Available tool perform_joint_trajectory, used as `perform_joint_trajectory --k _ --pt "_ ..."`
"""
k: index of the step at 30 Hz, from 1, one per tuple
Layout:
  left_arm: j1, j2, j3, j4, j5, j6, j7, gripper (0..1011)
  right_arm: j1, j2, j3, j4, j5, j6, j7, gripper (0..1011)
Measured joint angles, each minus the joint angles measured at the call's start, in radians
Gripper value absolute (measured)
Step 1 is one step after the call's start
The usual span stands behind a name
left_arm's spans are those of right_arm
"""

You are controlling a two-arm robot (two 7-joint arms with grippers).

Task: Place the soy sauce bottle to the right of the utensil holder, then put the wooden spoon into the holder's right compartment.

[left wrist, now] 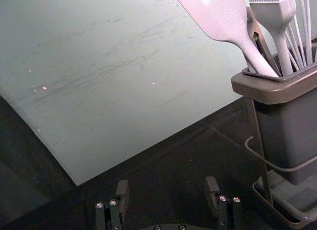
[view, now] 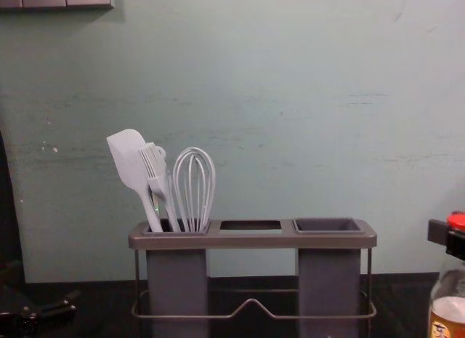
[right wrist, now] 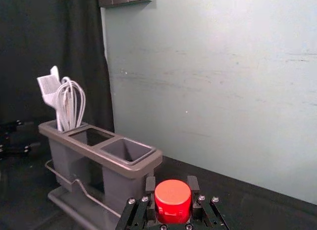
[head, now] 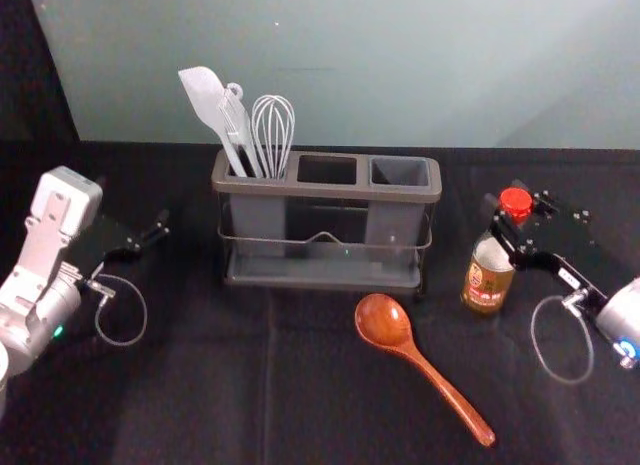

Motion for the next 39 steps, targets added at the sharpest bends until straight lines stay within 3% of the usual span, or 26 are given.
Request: perform_joint_trajectory --k 16,39 --pt "0.000 0.000 0.000 0.000 0.000 0.000 0.000 1005 0.099 -0.060 -0.034 0.114 -0.016 -0.045 0.006 380" --pt "0.000 0.000 0.000 0.000 0.000 0.000 0.000 1005 0.153 -0.100 -0.052 0.180 -0.019 -0.059 0.011 378"
